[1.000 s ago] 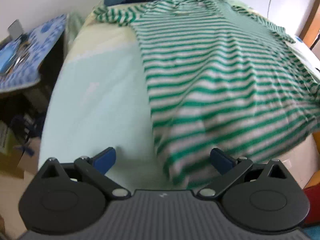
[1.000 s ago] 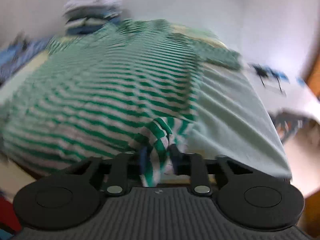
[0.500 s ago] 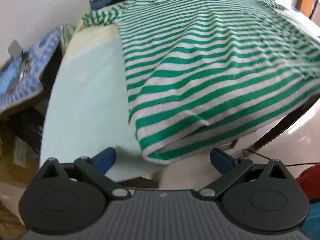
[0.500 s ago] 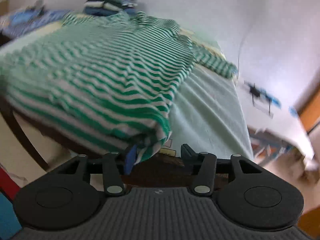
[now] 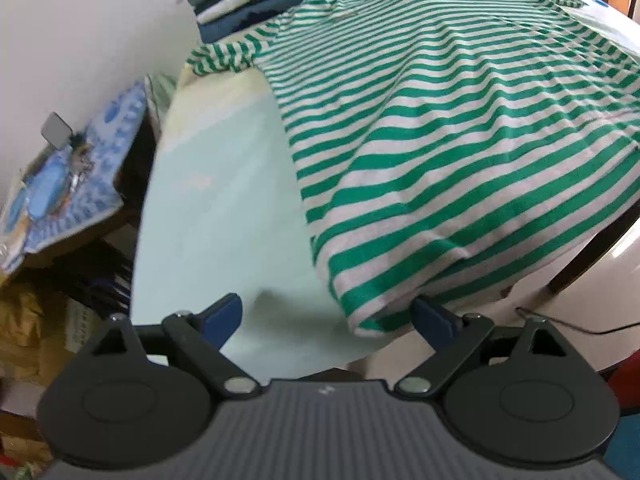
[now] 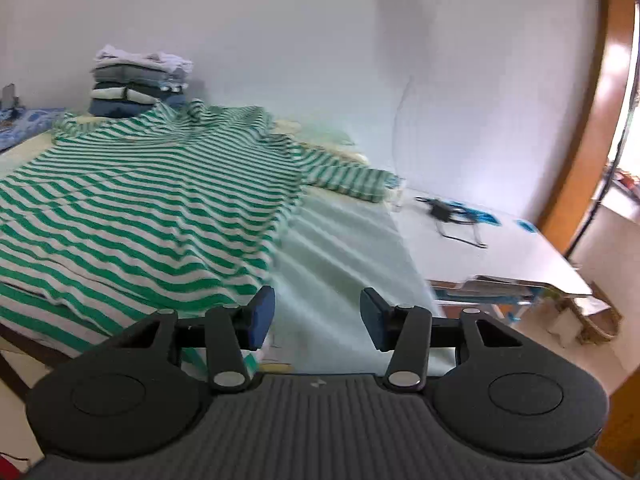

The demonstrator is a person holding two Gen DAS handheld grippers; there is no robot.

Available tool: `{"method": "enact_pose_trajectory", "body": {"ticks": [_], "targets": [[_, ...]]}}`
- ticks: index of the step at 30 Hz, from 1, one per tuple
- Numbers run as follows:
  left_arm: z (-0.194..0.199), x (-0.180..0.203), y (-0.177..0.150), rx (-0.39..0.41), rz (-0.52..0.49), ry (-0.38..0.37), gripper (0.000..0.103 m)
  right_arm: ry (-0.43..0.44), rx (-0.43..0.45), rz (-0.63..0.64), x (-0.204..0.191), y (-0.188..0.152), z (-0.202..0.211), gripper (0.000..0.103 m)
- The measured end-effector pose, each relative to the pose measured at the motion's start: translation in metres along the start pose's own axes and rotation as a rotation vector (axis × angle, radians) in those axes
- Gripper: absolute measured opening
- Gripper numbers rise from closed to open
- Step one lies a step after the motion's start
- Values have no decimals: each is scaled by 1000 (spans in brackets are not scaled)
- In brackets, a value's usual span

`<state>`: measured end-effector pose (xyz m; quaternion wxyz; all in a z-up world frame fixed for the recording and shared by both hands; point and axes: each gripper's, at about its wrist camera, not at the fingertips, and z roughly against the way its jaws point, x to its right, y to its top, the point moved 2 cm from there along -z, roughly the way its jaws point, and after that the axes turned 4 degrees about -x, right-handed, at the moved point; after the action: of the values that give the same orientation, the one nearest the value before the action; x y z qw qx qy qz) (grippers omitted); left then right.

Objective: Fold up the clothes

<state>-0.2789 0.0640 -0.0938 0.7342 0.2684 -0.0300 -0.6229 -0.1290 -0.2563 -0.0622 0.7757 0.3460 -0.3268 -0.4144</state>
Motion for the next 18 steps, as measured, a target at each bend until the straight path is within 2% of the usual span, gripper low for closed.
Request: {"method": "enact_pose_trajectory", "body": {"ticks": [2,5,6,7,11,13,18], "targets": [[2,-2,0,2,6,-13,93,16,-32,25,0,-4,0,50],[6,1,1,13,-12,-39,97,136,-68,167,-26,-9,-1,50],[7,4,2,22,-32,-36,98,148,-78,207,-36,-12,-3,50],[7,7,2,27,-51,-34,98,156,-83,235,-45,-15,-4,50],[3,15,2,24,-108,-29,95,96,-68,295,-60,-17,-13,50],[1,14,3,17,-113,-35,89,93,-56,225,-54,-12,-17,44],[0,3,7,26,-88,-58,89,64,-104,7,-26,-5,-28,31]]}}
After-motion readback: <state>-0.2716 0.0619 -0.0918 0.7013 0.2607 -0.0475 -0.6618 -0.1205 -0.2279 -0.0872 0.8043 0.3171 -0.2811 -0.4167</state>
